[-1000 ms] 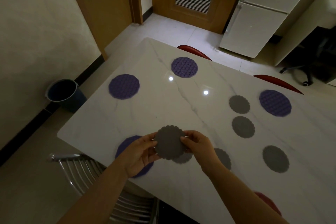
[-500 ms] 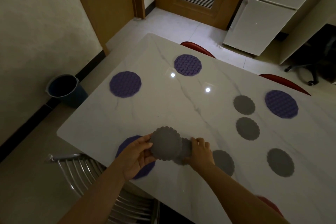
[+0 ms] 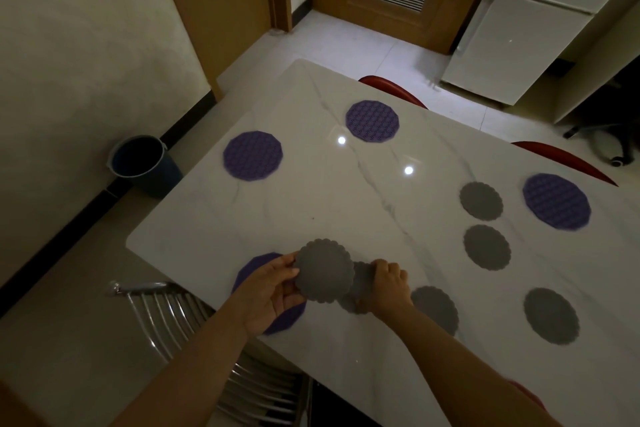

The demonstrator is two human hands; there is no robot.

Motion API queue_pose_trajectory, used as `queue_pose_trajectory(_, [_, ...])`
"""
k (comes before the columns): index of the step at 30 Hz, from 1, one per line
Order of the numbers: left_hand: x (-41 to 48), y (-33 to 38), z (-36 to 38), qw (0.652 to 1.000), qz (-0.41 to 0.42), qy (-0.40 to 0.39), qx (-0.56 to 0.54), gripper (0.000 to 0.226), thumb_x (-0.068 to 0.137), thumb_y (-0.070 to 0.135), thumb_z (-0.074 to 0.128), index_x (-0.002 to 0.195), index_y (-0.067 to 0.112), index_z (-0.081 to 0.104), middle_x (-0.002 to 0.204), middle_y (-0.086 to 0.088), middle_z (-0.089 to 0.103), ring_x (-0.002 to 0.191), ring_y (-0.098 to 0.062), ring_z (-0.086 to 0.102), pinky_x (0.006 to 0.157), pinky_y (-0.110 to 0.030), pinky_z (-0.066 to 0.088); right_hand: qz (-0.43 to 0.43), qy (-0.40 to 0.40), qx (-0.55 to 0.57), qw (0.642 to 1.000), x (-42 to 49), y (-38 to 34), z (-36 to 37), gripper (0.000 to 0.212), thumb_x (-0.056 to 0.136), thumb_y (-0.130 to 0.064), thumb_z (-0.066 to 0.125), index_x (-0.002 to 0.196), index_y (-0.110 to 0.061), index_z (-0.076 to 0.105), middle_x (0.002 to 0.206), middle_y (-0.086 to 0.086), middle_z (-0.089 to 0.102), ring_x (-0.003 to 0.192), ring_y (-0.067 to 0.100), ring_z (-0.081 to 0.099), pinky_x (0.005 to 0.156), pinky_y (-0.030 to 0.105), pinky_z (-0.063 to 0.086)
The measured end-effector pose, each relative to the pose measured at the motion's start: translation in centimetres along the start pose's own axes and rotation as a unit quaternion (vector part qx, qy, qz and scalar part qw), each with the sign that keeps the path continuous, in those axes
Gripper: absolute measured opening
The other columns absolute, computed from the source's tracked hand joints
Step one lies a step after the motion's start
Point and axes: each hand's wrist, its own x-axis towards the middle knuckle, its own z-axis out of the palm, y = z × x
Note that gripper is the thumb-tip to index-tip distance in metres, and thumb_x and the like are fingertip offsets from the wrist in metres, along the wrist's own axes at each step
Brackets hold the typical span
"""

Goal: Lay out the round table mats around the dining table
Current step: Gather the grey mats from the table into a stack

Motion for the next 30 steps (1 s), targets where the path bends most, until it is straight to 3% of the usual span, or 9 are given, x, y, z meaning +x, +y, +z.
queue_pose_trajectory(4, [-0.2,0.0,0.1,1.0,0.0,-0.003,0.0,0.031,0.08,0.007,0.06,0.11,0.012,0.07,0.114,-0.015,0.071,0.099,-0.029,0.069,0.075,-0.038,0.06,-0.018,0.071,-0.004,0.997,-0.2,0.7,0.4,0.057,0.077,-0.039,0.068,0.121,-0.014,0.041,0.123,0.008,0.042,0.111,0.025,0.04,0.095,0.034,0.041])
queue_pose_trajectory(8, [-0.3,0.0,0.0,1.0,-0.001,-0.003,0.0,0.031,0.093,0.001,0.048,0.119,0.011,0.062,0.115,-0.015,0.07,0.098,-0.028,0.07,0.074,-0.038,0.06,0.002,0.045,0.194,0.98,-1.4,1.5,-1.3,0.016,0.088,-0.021,0.059,0.099,-0.014,0.05,0.102,0.01,0.062,0.086,0.02,0.058,0.078,0.034,0.052])
queue_pose_trajectory(10, [-0.5,0.1,0.1,1.0,-0.001,-0.011,-0.004,0.032,0.094,0.0,0.043,0.12,0.01,0.061,0.115,-0.015,0.07,0.098,-0.027,0.07,0.073,-0.037,0.06,0.033,0.046,0.346,0.936,-2.1,1.8,-3.2,0.019,0.086,-0.014,0.064,0.102,-0.011,0.054,0.099,0.012,0.064,0.084,0.023,0.062,0.077,0.036,0.054])
queue_pose_trajectory(13, [-0.7,0.1,0.6,1.0,0.003,-0.018,-0.007,0.032,0.096,0.0,0.04,0.119,0.009,0.06,0.112,-0.015,0.071,0.095,-0.026,0.071,0.072,-0.036,0.06,0.042,0.081,0.556,0.826,-3.6,2.0,-7.0,0.03,0.084,-0.01,0.066,0.112,-0.004,0.056,0.099,0.012,0.065,0.083,0.025,0.066,0.069,0.031,0.055])
queue_pose_trajectory(15, [-0.9,0.1,1.1,1.0,0.004,-0.023,-0.007,0.032,0.097,0.0,0.039,0.12,0.008,0.059,0.11,-0.014,0.072,0.093,-0.024,0.071,0.07,-0.034,0.06,0.011,0.072,0.641,0.764,-4.9,1.6,-8.9,0.025,0.085,-0.011,0.065,0.108,-0.007,0.057,0.1,0.012,0.067,0.085,0.024,0.069,0.067,0.027,0.057])
queue_pose_trajectory(17, [-1.1,0.0,1.4,0.999,0.002,-0.033,-0.005,0.032,0.097,0.0,0.038,0.12,0.007,0.059,0.109,-0.015,0.072,0.092,-0.024,0.072,0.069,-0.033,0.06,-0.026,0.041,0.67,0.741,-6.2,0.6,-9.7,0.019,0.085,-0.011,0.065,0.104,-0.008,0.059,0.096,0.011,0.07,0.082,0.022,0.071,0.065,0.024,0.058])
queue_pose_trajectory(22, [-1.5,-0.4,2.3,0.998,0.0,-0.056,-0.007,0.031,0.091,0.003,0.045,0.117,0.008,0.062,0.108,-0.016,0.073,0.092,-0.026,0.072,0.068,-0.032,0.059,-0.026,-0.01,0.597,0.802,-7.2,-2.3,-7.4,0.021,0.083,-0.013,0.069,0.102,-0.01,0.06,0.097,0.012,0.07,0.087,0.026,0.07,0.072,0.032,0.058])
queue_pose_trajectory(27, [-1.7,-0.8,2.8,0.998,0.006,-0.066,0.011,0.03,0.077,0.011,0.058,0.103,0.013,0.074,0.107,-0.015,0.073,0.091,-0.025,0.072,0.066,-0.031,0.059,-0.013,0.071,0.489,0.869,-6.9,-2.6,-5.0,0.016,0.082,-0.019,0.069,0.094,-0.021,0.059,0.094,-0.002,0.064,0.086,0.013,0.062,0.067,0.022,0.05])
queue_pose_trajectory(30, [-1.7,-0.9,2.8,0.998,0.006,-0.062,0.01,0.033,0.077,0.011,0.058,0.108,0.012,0.07,0.107,-0.016,0.073,0.09,-0.026,0.072,0.066,-0.032,0.059,-0.011,0.076,0.477,0.875,-6.9,-2.5,-4.4,0.017,0.083,-0.021,0.069,0.093,-0.024,0.056,0.097,-0.002,0.064,0.088,0.014,0.062,0.074,0.03,0.055])
